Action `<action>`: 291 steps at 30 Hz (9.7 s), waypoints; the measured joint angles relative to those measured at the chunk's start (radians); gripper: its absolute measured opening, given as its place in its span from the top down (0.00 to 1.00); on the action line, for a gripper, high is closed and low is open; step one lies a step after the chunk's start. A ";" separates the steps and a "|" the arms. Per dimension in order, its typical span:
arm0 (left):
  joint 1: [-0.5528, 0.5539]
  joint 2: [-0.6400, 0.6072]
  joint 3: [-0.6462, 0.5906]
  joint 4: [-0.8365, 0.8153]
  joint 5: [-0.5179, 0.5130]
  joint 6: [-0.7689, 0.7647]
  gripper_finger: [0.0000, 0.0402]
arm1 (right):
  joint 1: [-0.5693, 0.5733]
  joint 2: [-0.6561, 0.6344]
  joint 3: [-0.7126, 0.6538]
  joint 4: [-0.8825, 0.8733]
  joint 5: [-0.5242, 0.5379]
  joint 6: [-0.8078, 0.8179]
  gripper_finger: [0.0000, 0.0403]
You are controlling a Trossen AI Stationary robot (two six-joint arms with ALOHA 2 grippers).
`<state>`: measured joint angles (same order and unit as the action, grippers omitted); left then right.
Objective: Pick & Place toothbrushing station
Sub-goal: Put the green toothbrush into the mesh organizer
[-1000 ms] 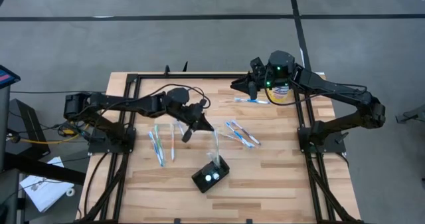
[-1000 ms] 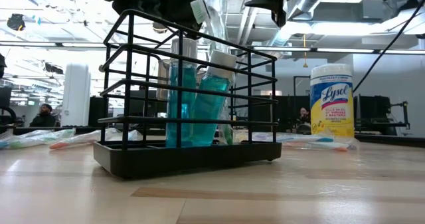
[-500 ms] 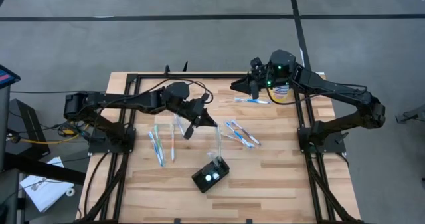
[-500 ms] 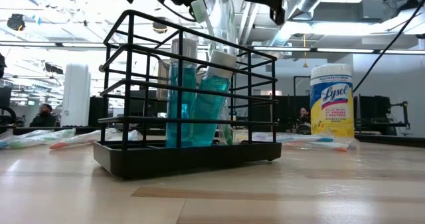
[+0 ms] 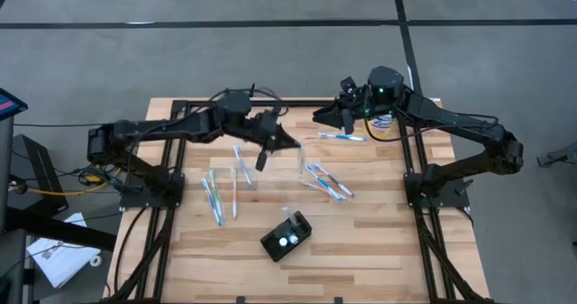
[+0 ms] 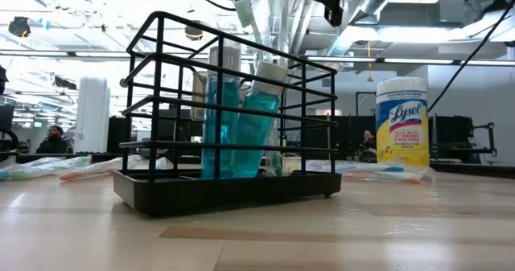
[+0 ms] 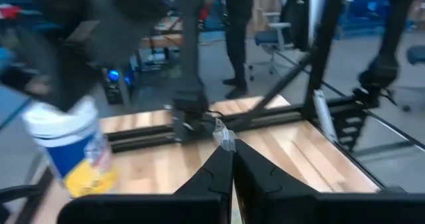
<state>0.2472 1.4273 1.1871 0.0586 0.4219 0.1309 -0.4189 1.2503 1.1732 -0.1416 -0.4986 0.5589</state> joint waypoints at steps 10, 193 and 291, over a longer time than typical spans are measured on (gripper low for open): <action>0.145 0.000 0.073 0.002 -0.029 -0.069 1.00 | 0.013 0.000 0.000 0.035 -0.002 0.008 0.56; 0.192 -0.194 -0.072 -0.365 -0.175 -0.096 0.55 | 0.826 0.211 -0.198 0.184 1.244 0.168 0.90; 0.180 -0.100 -0.073 -0.279 -0.185 -0.049 0.55 | 0.749 0.340 -0.305 0.557 1.074 -0.125 0.86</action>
<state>0.4267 1.3273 1.1145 -0.2203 0.2367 0.0814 0.3302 1.5906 0.8680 0.4157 0.5759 0.4339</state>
